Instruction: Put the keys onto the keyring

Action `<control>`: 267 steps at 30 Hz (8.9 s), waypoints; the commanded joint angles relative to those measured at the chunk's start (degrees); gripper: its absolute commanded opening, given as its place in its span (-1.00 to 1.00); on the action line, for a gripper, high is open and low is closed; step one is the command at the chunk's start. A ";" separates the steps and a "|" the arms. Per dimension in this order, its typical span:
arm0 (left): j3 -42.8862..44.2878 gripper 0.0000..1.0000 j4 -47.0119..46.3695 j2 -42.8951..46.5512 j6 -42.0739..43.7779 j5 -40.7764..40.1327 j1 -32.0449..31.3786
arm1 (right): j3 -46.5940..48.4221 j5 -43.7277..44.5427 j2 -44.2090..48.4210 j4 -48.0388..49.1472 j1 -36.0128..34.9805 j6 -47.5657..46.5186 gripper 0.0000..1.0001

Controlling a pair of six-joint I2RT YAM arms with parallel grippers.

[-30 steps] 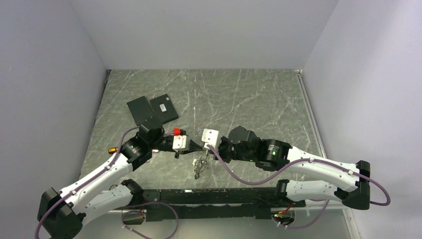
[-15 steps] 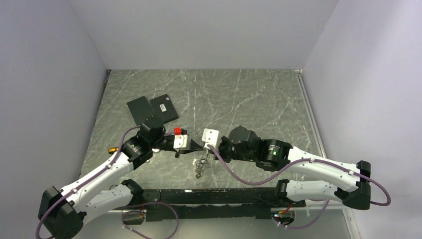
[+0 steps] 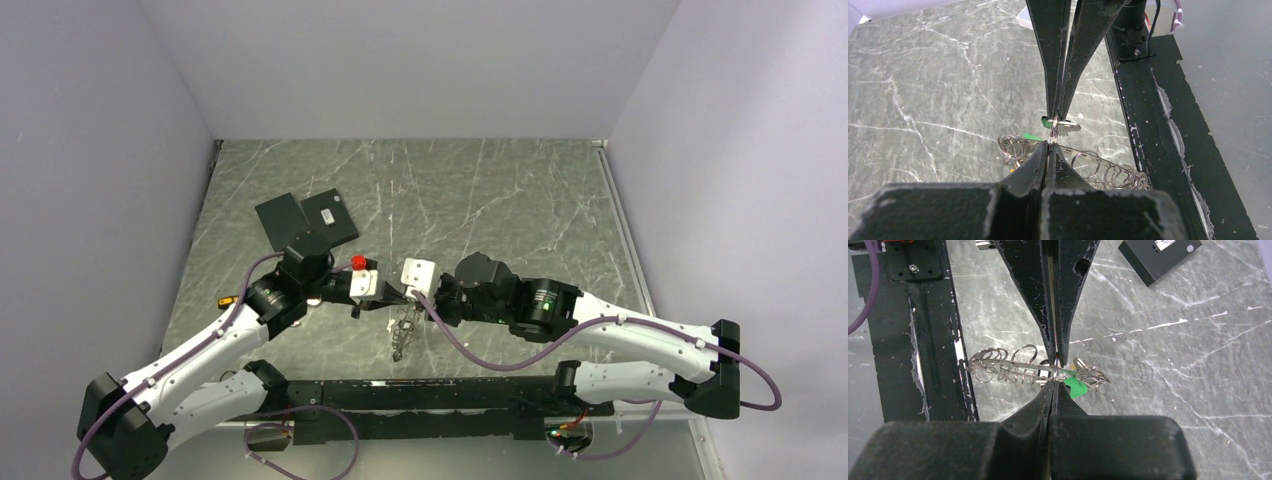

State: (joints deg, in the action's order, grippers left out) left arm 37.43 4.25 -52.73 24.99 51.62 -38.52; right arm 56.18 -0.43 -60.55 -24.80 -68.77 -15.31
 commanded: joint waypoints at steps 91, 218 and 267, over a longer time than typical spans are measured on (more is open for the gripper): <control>8.36 -1.00 11.65 -5.11 7.60 20.30 0.05 | 3.83 11.99 -1.42 2.33 -6.73 -0.96 -0.14; 0.19 -1.00 12.80 21.75 2.78 -27.62 0.76 | 4.63 12.07 -36.21 -18.92 -1.98 71.66 -1.00; 0.01 -1.00 2.72 9.90 -2.24 9.86 1.67 | 0.85 -24.49 6.17 3.33 8.70 13.14 -1.00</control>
State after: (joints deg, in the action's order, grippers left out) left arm 36.23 10.59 -43.59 23.64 58.08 -37.21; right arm 53.45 -17.58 -53.23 -20.14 -61.19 1.21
